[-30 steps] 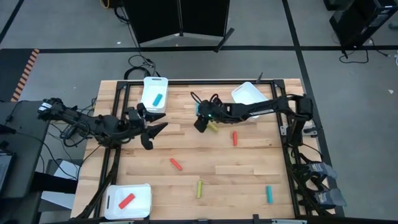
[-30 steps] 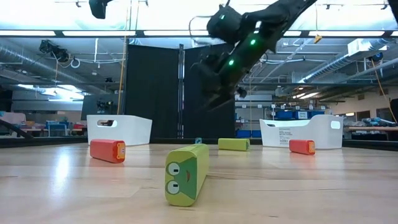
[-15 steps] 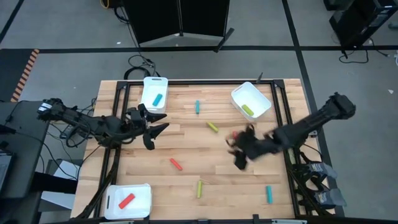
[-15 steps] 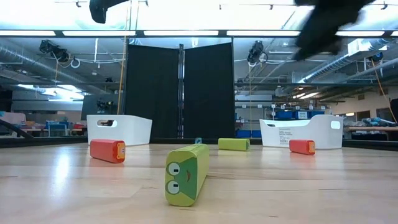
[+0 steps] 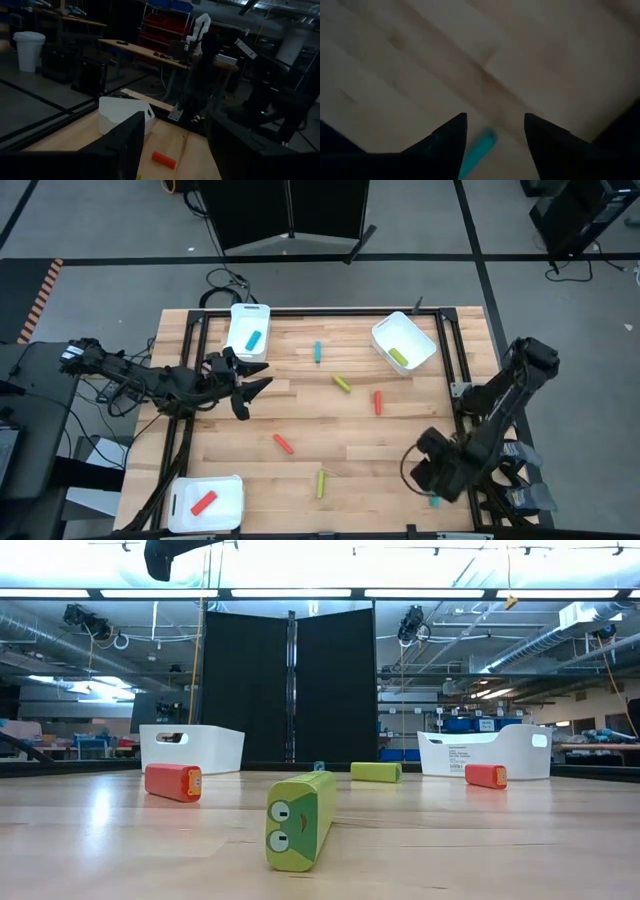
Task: Sort blocks
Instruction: Put the bottom blue block into the top left white bin
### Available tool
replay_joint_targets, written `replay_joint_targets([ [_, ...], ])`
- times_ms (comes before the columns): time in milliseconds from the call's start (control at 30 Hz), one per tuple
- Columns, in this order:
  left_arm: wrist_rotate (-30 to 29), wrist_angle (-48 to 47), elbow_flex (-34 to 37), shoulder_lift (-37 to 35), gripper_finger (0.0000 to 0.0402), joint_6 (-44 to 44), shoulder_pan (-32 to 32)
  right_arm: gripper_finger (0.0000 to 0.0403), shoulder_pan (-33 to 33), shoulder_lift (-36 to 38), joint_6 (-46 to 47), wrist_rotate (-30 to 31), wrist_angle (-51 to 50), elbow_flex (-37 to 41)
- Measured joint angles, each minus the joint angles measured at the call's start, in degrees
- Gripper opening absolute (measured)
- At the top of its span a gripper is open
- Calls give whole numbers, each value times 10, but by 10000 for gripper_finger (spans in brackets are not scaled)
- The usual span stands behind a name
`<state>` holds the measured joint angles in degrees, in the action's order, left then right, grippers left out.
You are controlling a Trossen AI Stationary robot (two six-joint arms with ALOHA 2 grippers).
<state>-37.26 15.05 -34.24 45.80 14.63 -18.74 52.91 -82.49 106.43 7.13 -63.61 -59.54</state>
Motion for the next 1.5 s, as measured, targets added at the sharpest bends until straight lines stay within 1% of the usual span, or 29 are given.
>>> replay_joint_targets([
  [200,0,1,0,0,213,-1,0,258,53,-59,154,-28,17,-28],
  [300,-1,0,0,0,213,-1,0,274,65,-99,170,-56,33,-45],
  [433,-7,1,0,0,213,-3,0,275,64,-151,170,-53,49,-66],
  [667,-13,0,0,0,213,-5,0,256,64,-213,177,-55,57,-86],
  [767,-13,1,0,0,213,-5,0,253,67,-225,181,-58,56,-87],
  [967,-13,0,0,0,213,-4,0,252,76,-245,189,-89,49,-87],
  [1200,-13,0,0,0,213,-5,0,244,85,-269,188,-98,58,-88],
  [1333,-14,0,0,0,213,-4,0,221,92,-278,189,-90,63,-89],
  [1400,-14,0,0,0,213,-5,0,201,95,-279,190,-87,65,-89],
  [1500,-14,0,0,0,213,-5,0,159,101,-279,190,-82,68,-89],
])
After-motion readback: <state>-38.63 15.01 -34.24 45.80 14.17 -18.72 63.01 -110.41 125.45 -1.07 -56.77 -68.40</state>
